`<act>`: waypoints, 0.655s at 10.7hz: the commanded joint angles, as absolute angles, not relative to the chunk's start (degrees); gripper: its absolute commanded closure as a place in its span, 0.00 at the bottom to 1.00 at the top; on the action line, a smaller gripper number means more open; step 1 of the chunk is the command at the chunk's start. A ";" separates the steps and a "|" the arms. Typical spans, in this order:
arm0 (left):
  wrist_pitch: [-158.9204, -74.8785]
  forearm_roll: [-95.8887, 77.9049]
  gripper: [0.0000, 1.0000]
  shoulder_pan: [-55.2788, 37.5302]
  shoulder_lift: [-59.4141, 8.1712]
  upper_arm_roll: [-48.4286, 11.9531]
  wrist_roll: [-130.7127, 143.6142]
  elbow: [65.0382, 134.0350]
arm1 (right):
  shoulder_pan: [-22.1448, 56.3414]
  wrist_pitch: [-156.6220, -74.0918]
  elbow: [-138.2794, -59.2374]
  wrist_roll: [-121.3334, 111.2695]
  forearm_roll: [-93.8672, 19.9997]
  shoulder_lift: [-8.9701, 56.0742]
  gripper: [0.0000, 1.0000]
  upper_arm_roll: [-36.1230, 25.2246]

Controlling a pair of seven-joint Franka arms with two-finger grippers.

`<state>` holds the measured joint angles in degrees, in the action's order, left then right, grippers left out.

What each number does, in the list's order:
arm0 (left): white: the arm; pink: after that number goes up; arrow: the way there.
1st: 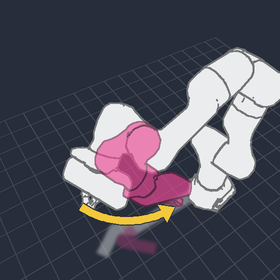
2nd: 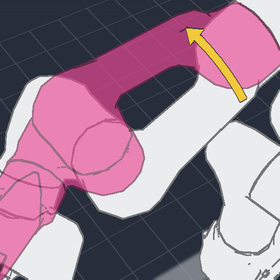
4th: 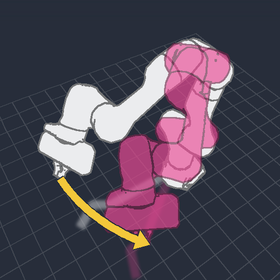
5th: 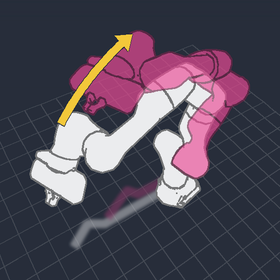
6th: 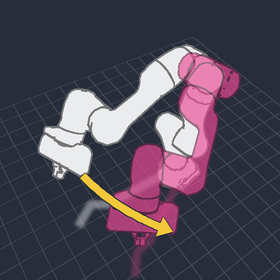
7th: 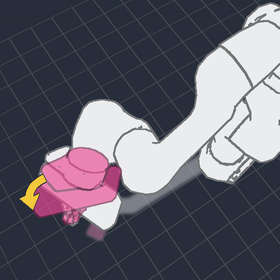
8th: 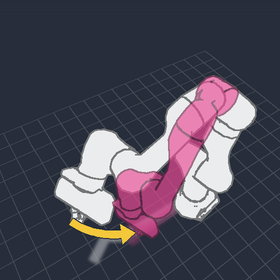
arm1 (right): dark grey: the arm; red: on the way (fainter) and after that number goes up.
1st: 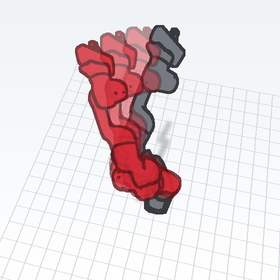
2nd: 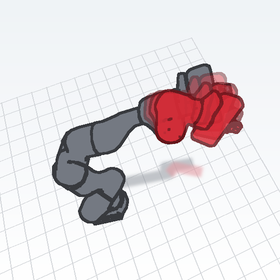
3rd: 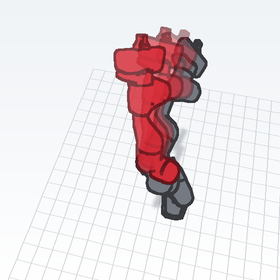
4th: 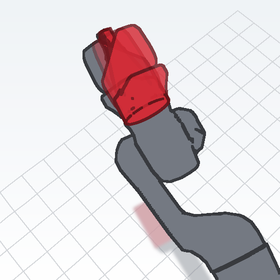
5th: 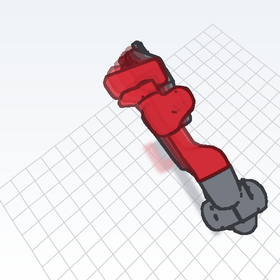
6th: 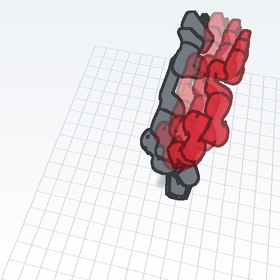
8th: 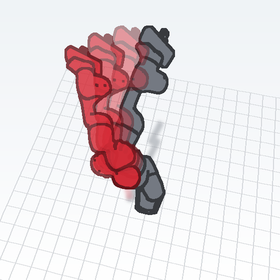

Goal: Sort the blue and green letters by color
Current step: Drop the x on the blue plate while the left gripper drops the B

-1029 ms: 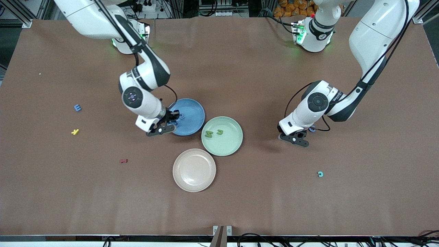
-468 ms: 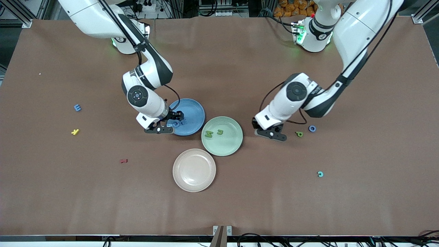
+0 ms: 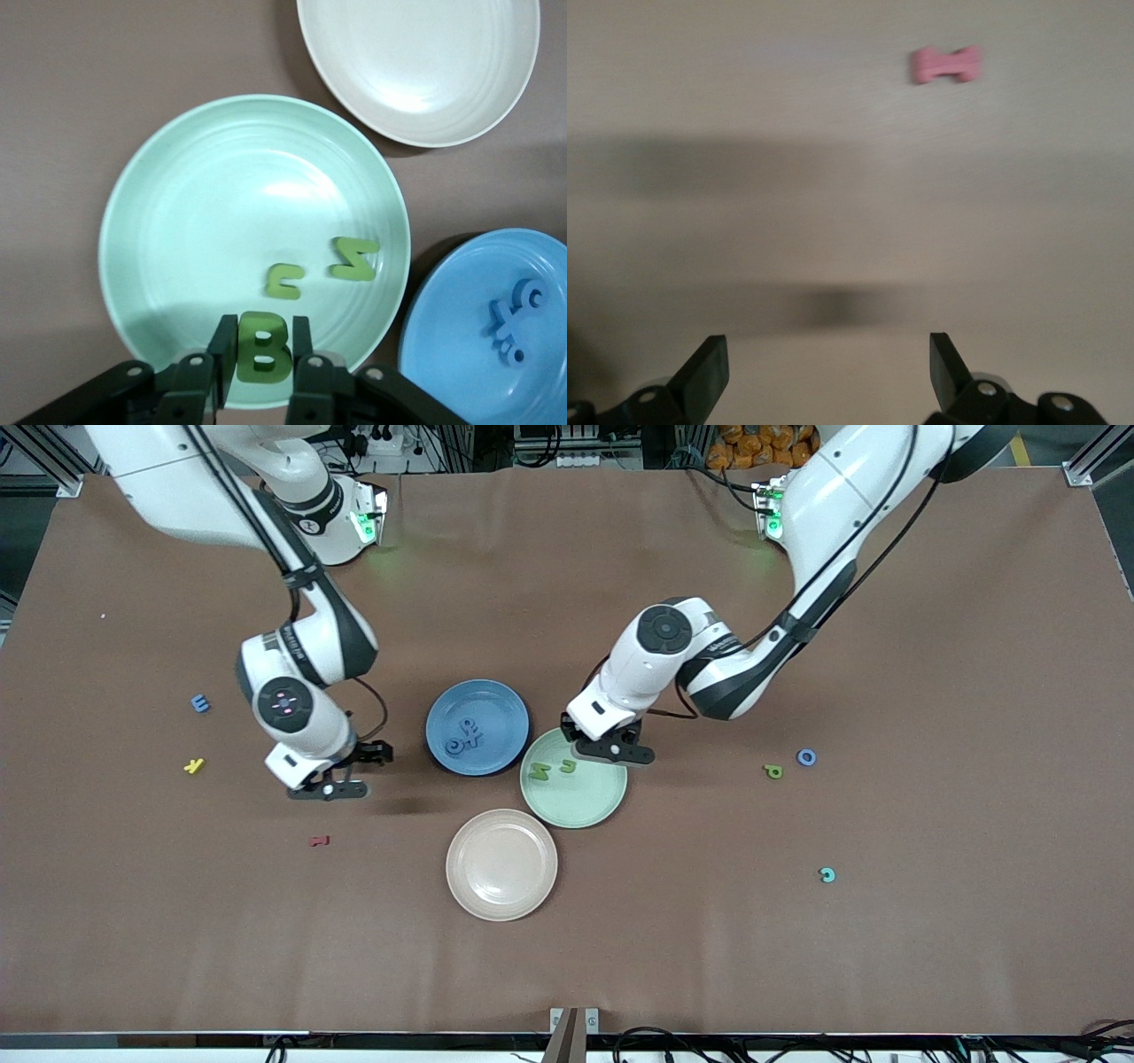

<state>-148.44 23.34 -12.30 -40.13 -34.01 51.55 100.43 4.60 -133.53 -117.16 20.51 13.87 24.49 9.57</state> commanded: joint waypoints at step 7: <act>-134.23 22.59 0.00 -8.72 -34.03 -29.70 36.69 99.13 | -17.13 -132.89 -122.42 -10.19 15.03 18.55 0.00 10.28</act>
